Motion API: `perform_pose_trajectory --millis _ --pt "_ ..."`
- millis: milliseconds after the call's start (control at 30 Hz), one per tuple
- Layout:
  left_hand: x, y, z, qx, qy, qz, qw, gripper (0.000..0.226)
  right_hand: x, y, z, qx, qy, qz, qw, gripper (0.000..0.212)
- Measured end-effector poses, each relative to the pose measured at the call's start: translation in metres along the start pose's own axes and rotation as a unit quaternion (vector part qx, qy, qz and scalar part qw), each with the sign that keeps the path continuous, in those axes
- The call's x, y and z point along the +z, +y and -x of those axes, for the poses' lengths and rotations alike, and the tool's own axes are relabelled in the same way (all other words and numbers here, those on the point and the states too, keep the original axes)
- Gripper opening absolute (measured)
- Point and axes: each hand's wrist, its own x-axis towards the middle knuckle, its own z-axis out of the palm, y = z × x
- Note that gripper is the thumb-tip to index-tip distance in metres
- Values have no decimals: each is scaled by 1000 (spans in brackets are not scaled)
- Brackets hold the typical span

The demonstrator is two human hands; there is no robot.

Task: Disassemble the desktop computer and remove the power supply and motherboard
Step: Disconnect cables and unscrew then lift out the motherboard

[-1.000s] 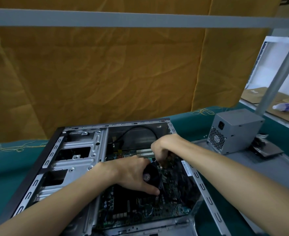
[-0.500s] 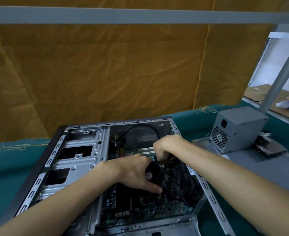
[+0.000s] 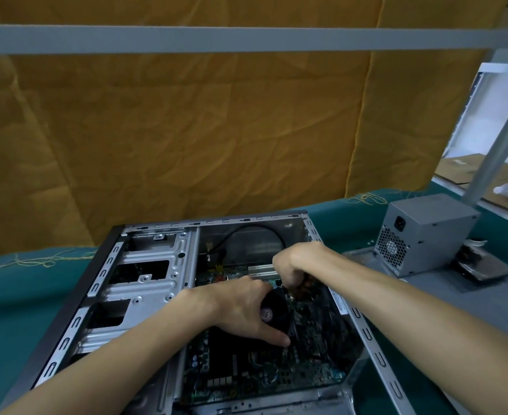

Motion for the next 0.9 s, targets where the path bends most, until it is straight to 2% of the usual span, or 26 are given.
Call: perform_pose_trajectory --millis 400,700,900 --pt "3 -3 -4 3 7 -6 1000 67 3 -1 0 4 17 7 1000 29" --pt "5 -5 -5 10 11 6 1000 64 5 -1 3 17 25 -16 999 17" --pt "4 -5 -5 13 8 4 1000 62 4 1 7 11 20 -20 1000 26"
